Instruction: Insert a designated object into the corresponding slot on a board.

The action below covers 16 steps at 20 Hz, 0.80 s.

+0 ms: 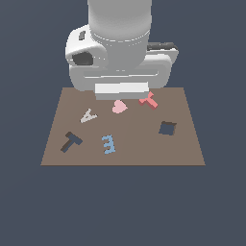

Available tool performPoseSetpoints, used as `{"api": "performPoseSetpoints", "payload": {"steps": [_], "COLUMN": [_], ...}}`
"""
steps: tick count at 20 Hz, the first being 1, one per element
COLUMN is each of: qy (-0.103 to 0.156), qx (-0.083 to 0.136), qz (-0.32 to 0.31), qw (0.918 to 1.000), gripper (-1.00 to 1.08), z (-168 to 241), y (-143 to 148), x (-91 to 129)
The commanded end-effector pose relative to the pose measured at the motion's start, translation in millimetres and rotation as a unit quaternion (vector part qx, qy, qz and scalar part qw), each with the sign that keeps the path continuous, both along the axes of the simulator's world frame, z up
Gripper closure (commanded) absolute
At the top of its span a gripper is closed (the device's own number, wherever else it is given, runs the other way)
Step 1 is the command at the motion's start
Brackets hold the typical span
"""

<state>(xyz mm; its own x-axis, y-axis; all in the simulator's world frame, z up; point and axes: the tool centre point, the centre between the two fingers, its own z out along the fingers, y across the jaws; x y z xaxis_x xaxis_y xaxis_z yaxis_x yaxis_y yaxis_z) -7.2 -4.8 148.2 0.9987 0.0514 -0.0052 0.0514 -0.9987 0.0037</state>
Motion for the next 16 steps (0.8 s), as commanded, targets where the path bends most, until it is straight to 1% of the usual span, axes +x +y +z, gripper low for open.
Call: {"api": "performPoseSetpoints", "payload": {"steps": [1,4,7,12,16], "qy": [0.0,0.0,-0.001,-0.001,-0.002], "qx": [0.0,0.001,0.002,0.003,0.003], "qz": [0.023,0.062,0.112,0.204,0.259], "qw": [0.9997,0.9981,0.9938,0.9791,0.9658], "gripper": [-0.92,-0.92,-0.92,-0.92,-0.92], "z": [-7,-19,-34,-61,-79], "y": [9,23,41,72,89], "x": [-2,-6,-13,-31,-45]}}
